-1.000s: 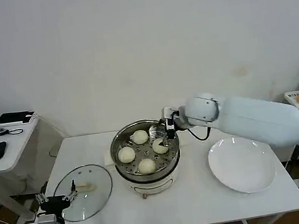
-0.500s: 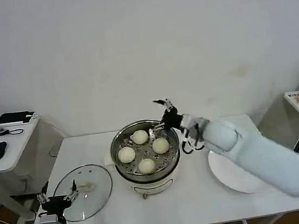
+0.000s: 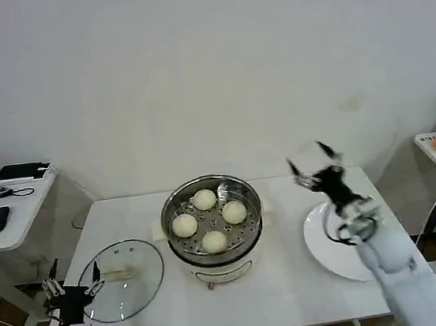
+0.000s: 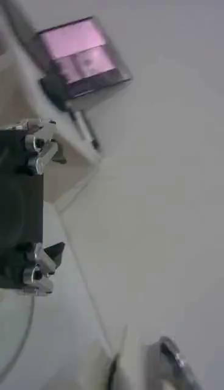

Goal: Take steamed baozi put them in steamer then cover it.

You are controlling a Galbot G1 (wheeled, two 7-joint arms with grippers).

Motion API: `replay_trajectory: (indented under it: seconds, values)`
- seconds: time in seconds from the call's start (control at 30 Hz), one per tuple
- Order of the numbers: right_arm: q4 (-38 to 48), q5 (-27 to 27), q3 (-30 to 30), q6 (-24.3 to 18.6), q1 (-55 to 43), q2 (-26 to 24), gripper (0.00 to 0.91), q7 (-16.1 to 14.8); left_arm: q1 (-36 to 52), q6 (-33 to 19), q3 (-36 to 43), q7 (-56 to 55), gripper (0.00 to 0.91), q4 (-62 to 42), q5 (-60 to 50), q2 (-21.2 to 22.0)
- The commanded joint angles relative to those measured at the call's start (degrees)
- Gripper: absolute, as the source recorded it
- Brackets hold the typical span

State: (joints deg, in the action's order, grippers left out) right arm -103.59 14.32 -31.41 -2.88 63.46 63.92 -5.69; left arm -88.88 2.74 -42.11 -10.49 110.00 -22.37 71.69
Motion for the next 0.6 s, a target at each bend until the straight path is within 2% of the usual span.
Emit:
replay_trajectory:
  seconds: [0.03, 0.3, 0.6]
  values:
    - [-3.13, -0.72, -20.14, -1.47, 16.96, 6.27, 0.907, -0.46, -6.02, -7.47, -1.21, -2.63, 0.907, -2.89, -37.47, -1.88]
    - [-5.17, -0.25, -20.28, -1.21, 19.29, 7.57, 0.907, -0.53, -2.59, -7.29, 2.23, -1.21, 0.907, -10.29, -45.30, -4.63]
    - [-7.34, 0.56, -21.41, -1.59, 21.47, 8.71, 0.907, 0.41, 3.09, -6.55, 5.58, 0.71, 0.907, -15.38, -47.99, -5.44]
